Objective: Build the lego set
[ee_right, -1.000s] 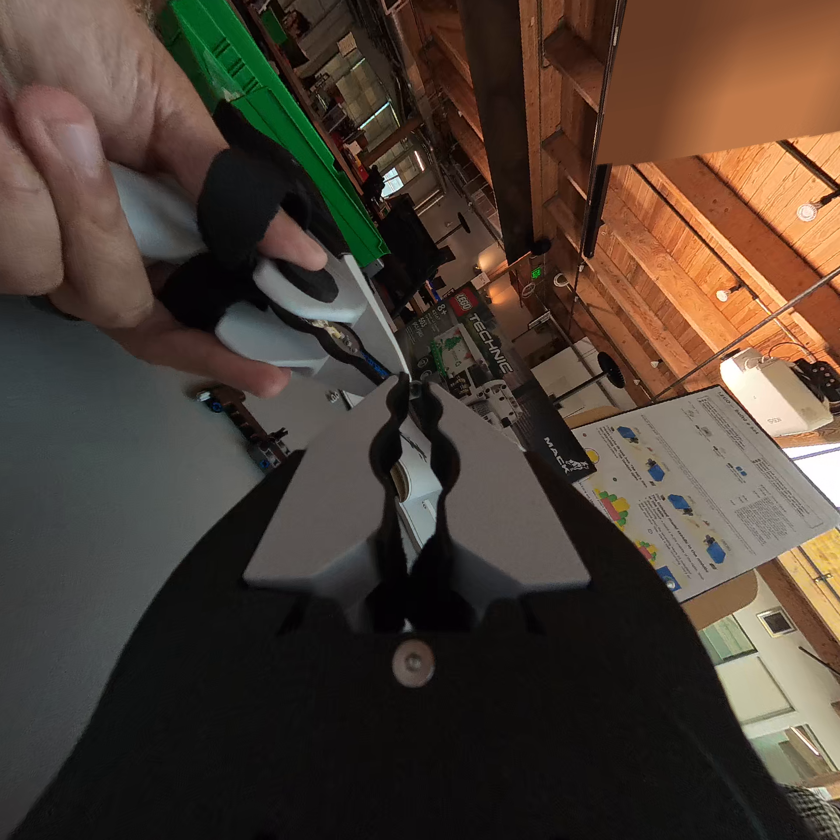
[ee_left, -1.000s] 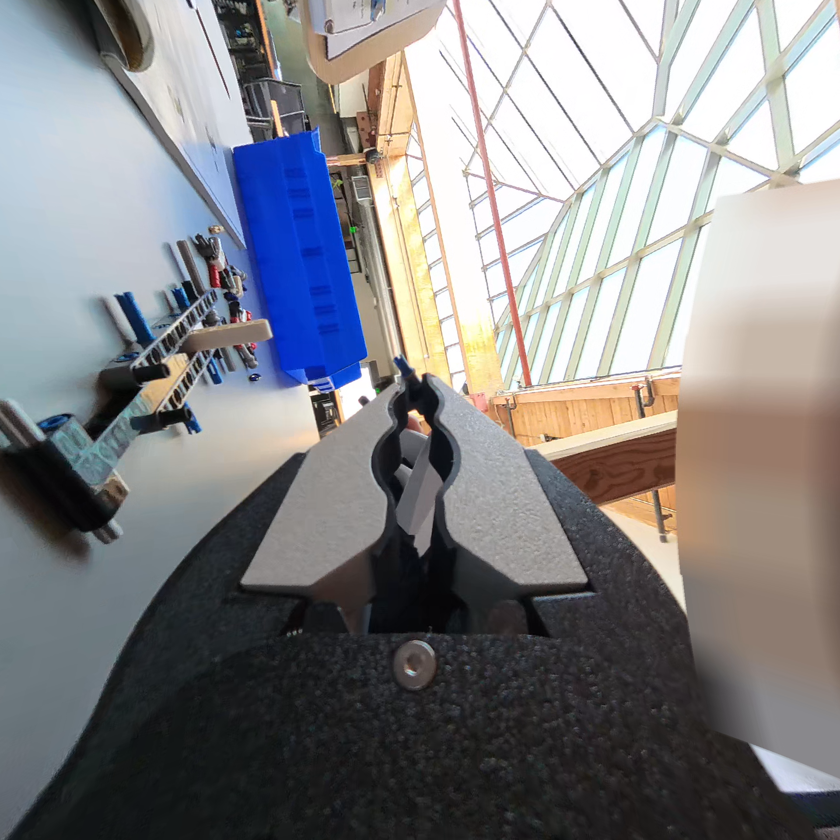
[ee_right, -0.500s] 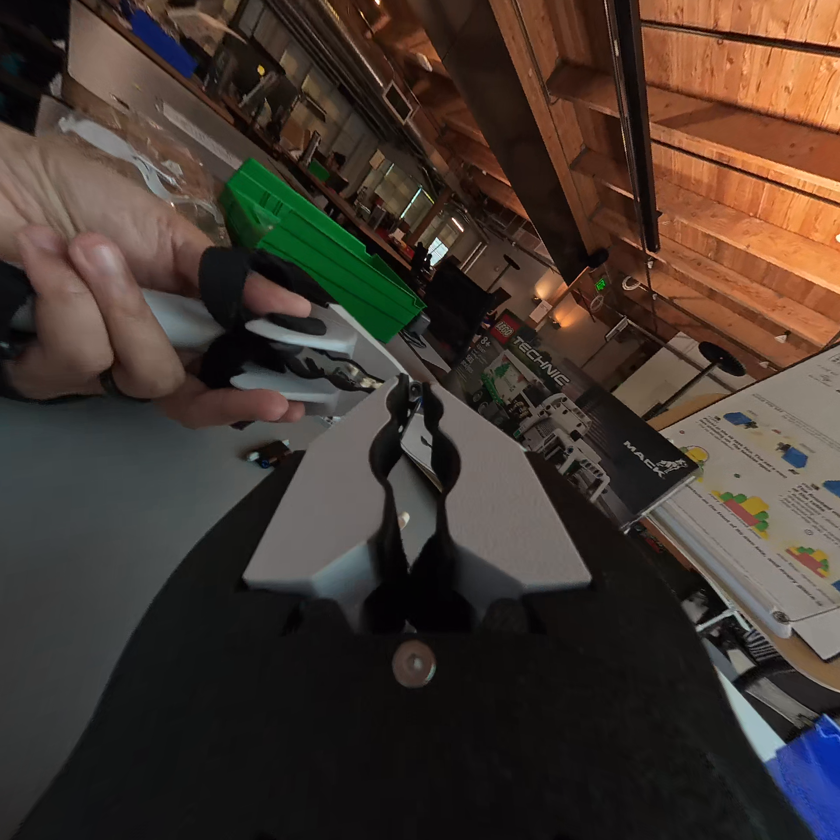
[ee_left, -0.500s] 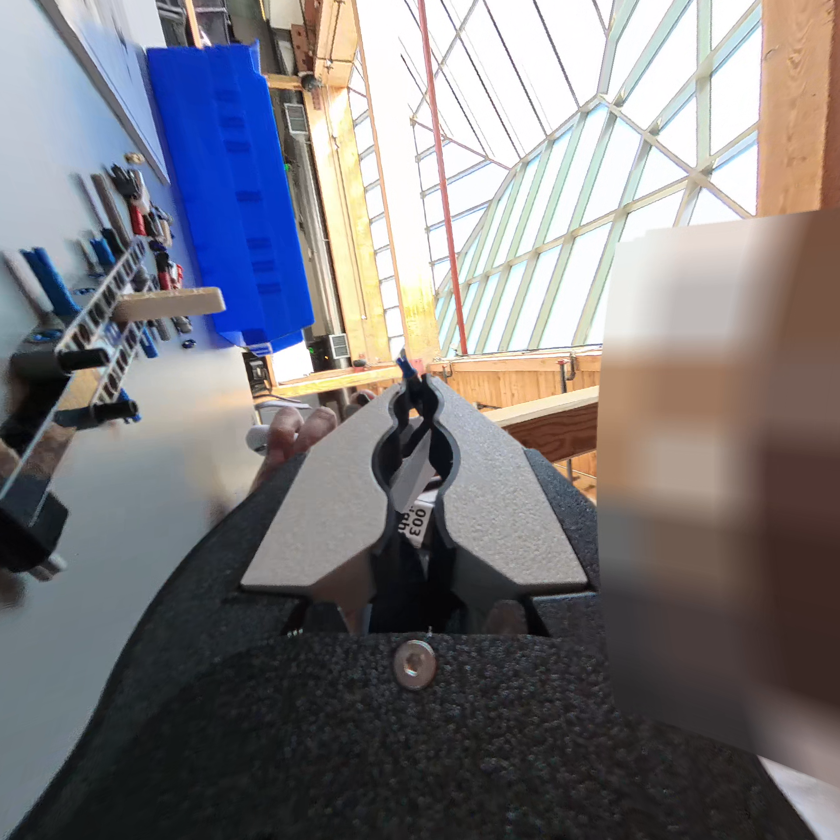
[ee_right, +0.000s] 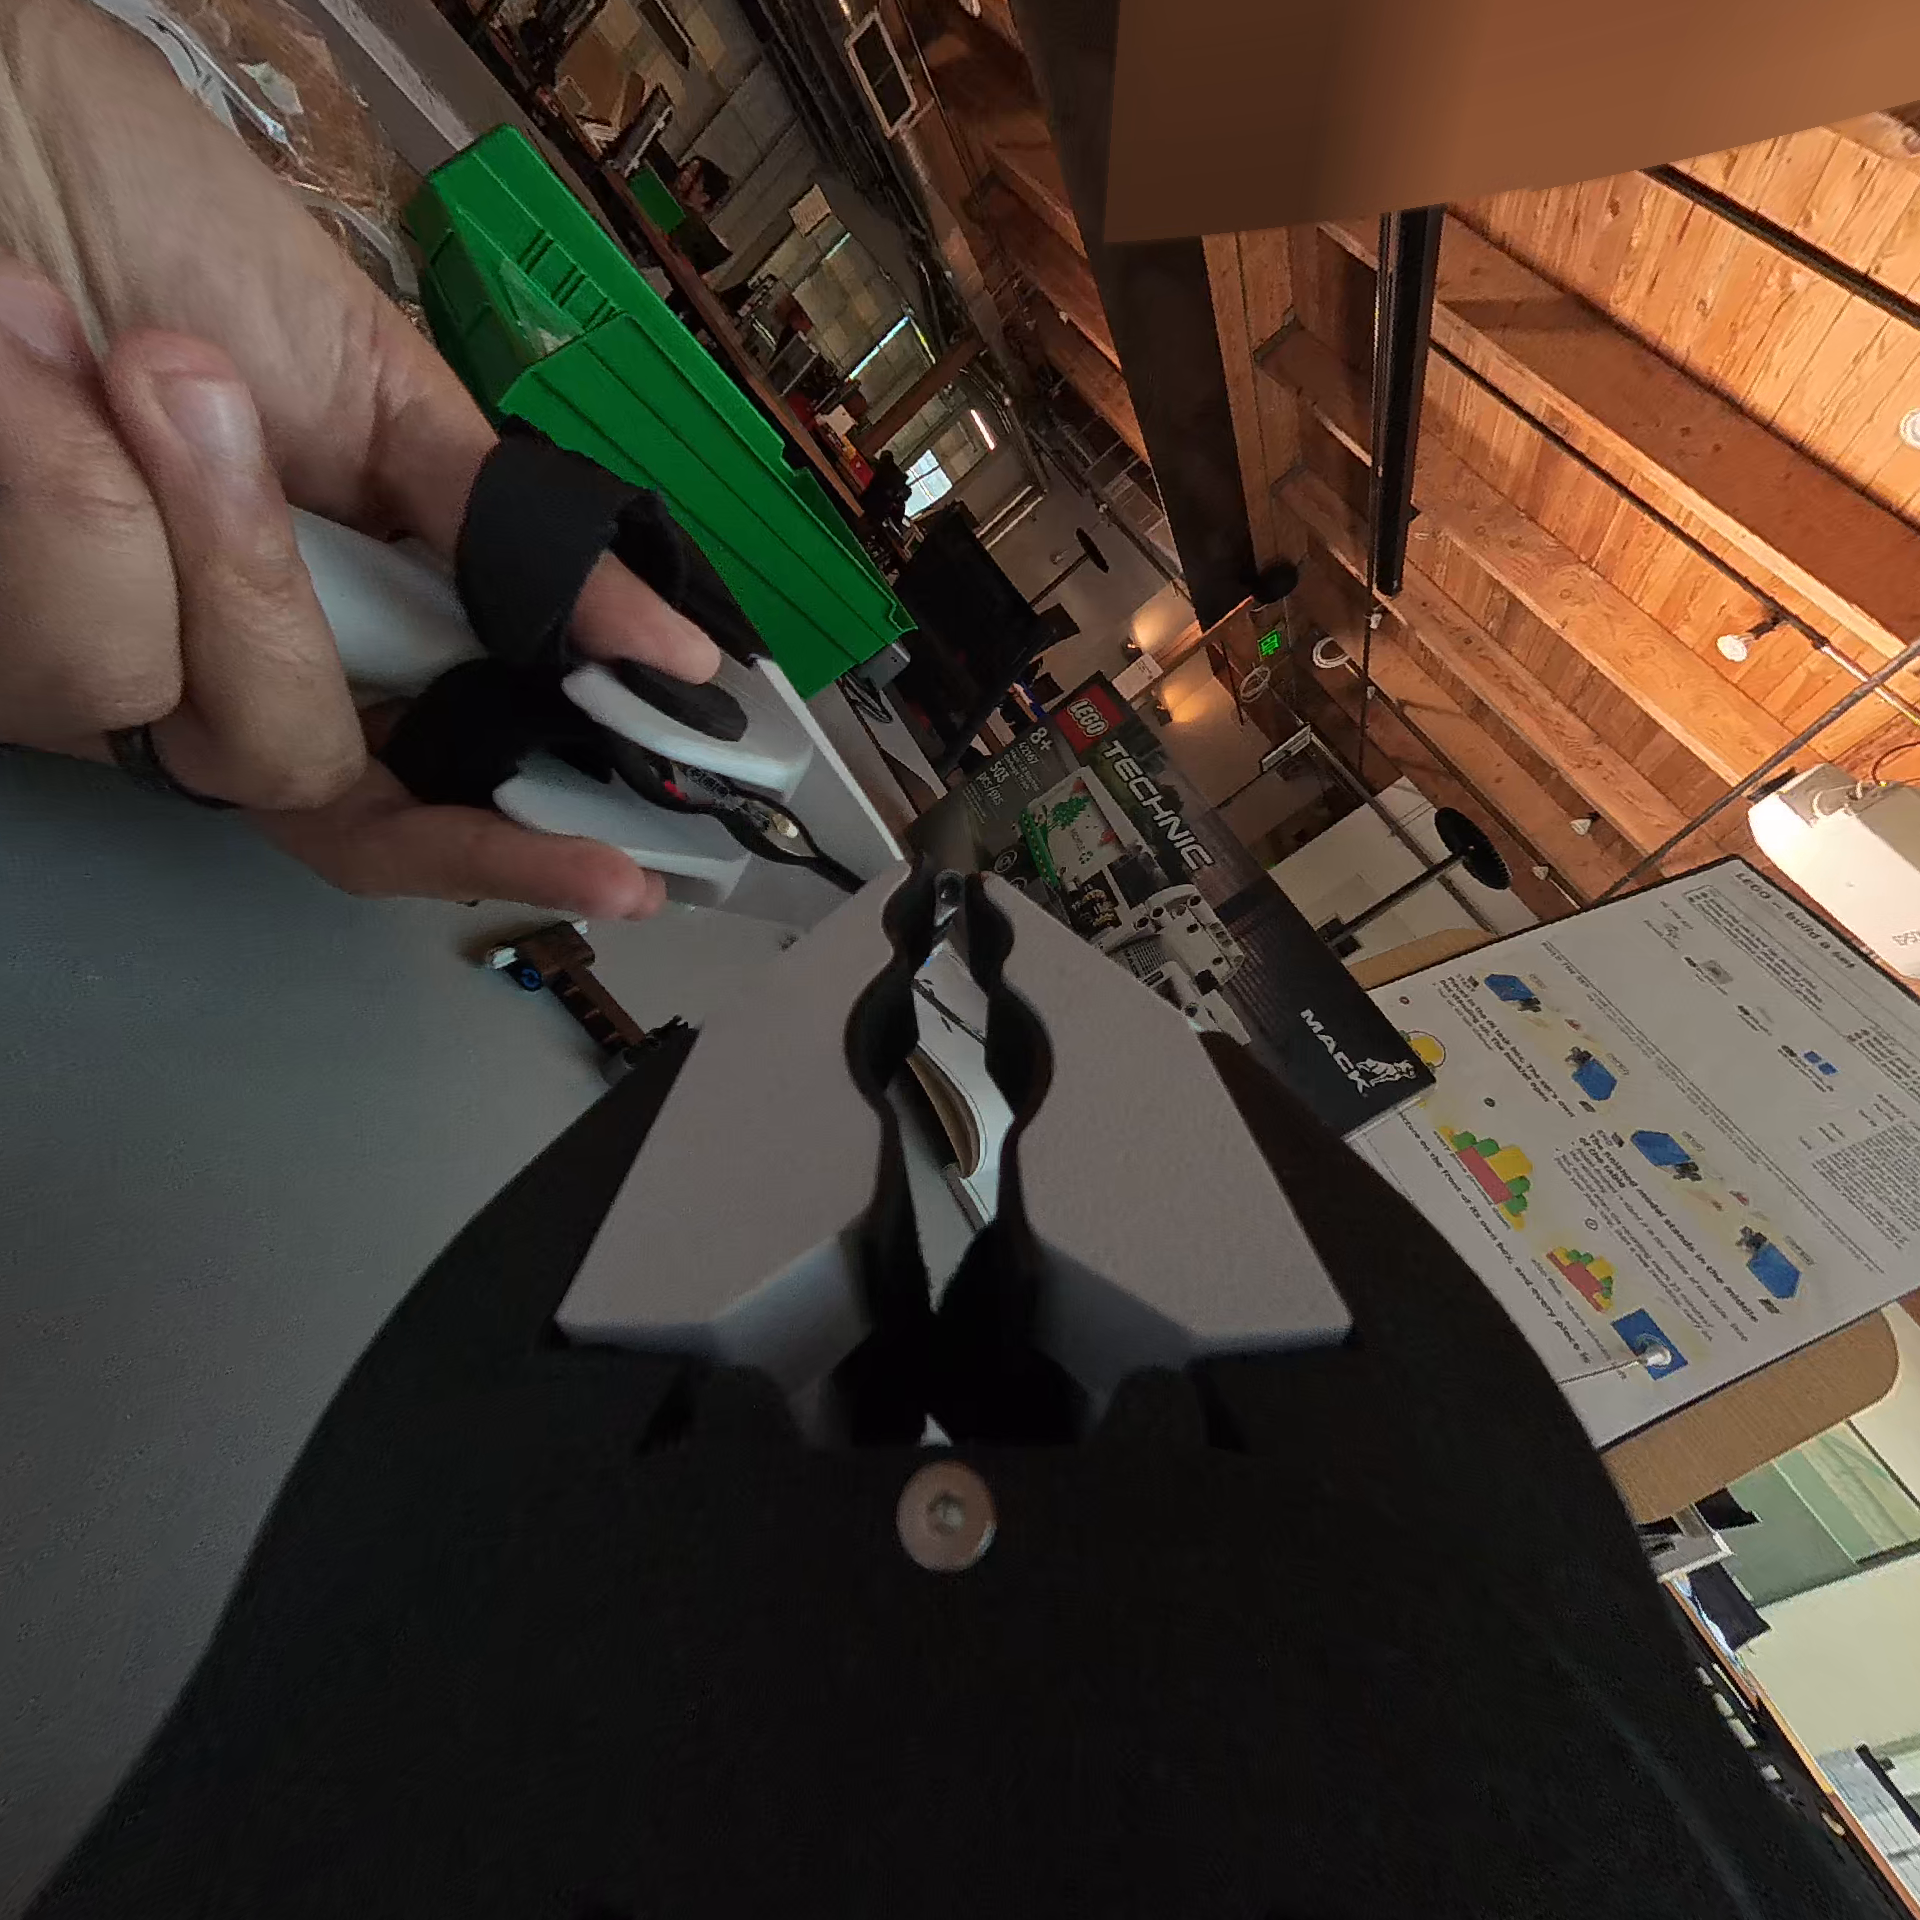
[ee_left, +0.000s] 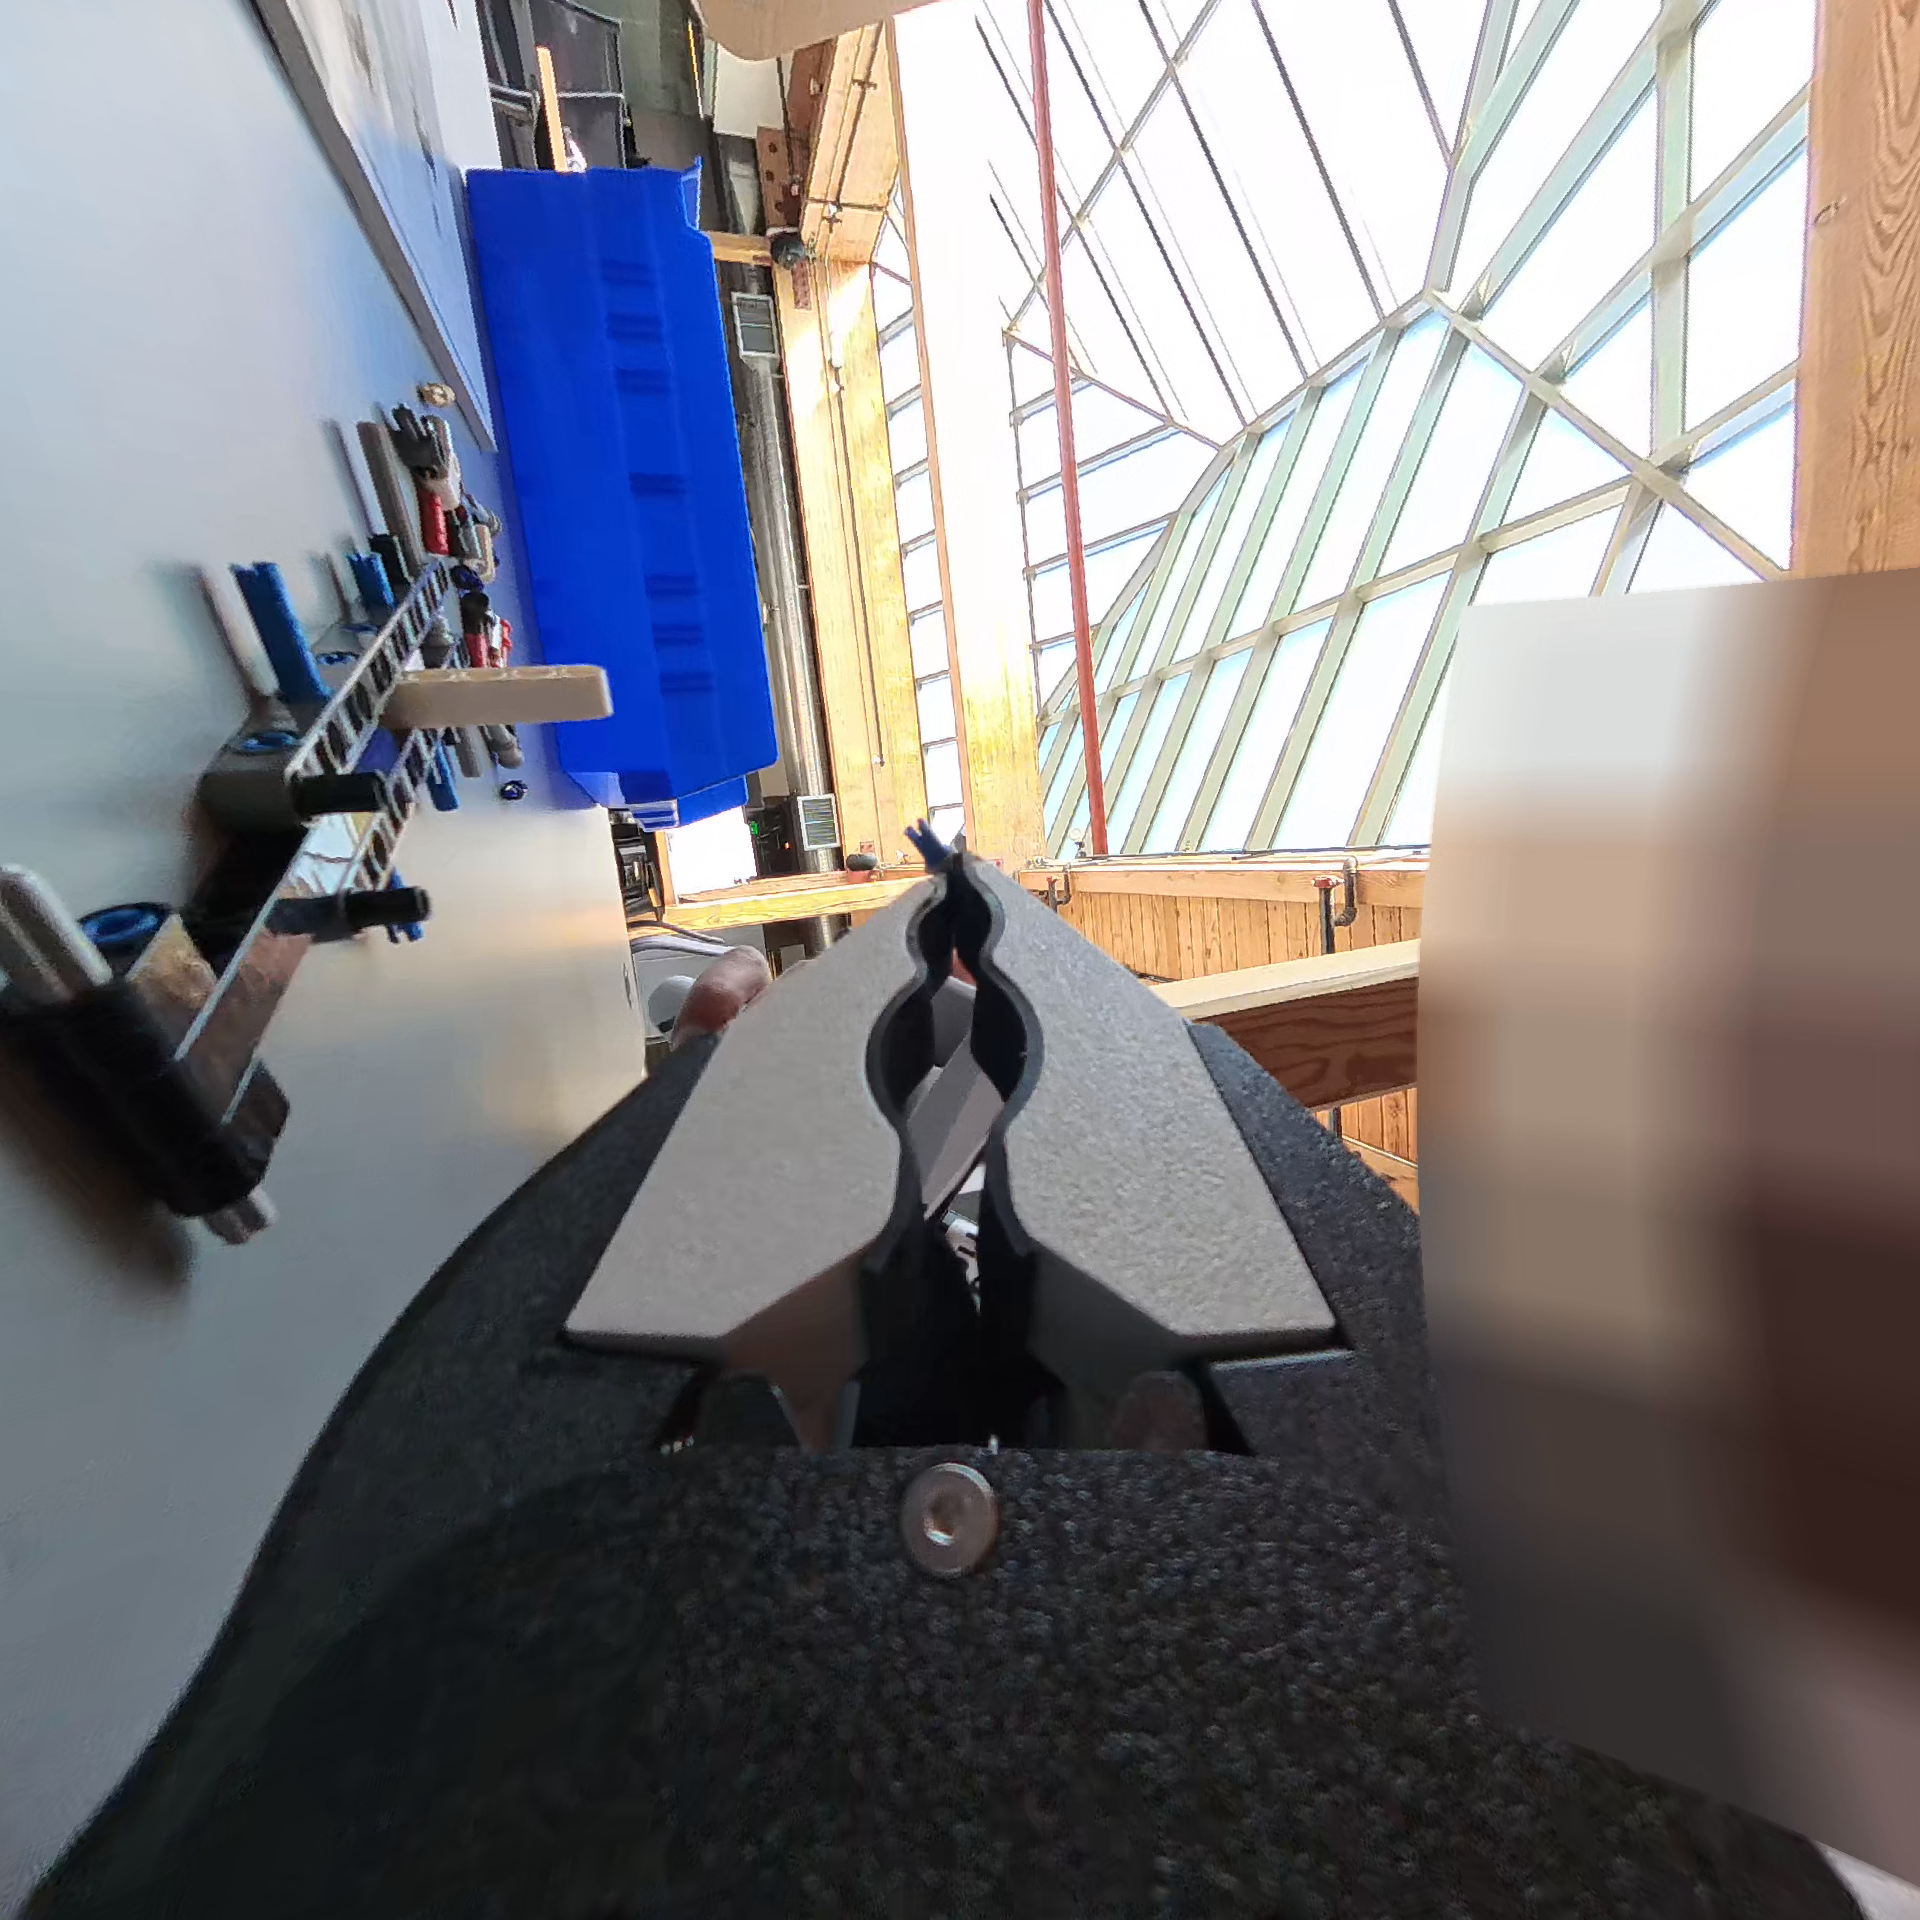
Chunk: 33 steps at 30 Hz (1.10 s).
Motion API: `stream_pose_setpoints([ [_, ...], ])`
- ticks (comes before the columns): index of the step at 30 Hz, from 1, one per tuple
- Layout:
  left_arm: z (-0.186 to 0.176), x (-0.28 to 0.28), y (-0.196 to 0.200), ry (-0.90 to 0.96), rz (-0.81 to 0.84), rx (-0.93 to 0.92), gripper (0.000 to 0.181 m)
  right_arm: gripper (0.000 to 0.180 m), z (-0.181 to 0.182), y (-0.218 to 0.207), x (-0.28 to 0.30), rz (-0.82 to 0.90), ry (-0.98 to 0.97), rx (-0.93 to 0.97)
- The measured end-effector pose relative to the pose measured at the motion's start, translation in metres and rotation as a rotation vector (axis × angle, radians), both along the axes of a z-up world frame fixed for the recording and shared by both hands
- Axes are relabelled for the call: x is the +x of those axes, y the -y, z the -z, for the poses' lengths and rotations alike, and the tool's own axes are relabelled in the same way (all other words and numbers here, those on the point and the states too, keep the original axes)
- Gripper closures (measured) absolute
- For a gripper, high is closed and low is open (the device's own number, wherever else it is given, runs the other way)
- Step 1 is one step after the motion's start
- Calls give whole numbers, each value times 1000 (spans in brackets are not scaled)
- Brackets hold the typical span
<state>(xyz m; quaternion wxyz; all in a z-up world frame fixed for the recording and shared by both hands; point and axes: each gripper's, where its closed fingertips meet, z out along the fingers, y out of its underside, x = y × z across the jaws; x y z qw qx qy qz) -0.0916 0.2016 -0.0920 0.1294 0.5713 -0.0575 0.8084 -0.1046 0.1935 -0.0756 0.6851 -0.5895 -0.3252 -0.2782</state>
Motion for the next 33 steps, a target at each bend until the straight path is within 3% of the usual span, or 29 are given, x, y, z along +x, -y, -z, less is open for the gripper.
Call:
stream_pose_setpoints([
  [7, -1, -2, -2, 8, -42, 106, 181, 175, 1, -1, 3, 30, -12, -15],
  [18, -5, -7, -9, -14, -55, 691, 176, 175, 3, -1, 5, 2, -76, -44],
  [22, 9, -21, -14, -120, -39, 1116, 169, 175, -1, 7, 25, 29, -215, -56],
  [25, 34, -27, 4, -183, 71, 1441, 159, 175, -10, 23, 58, 86, -364, -11],
  [28, 32, -23, 34, -108, 72, 1535, 159, 175, -22, 38, 90, 87, -606, 69],
  [33, 55, -5, 86, -46, 243, 1714, 152, 175, -28, 47, 109, 97, -689, 134],
])
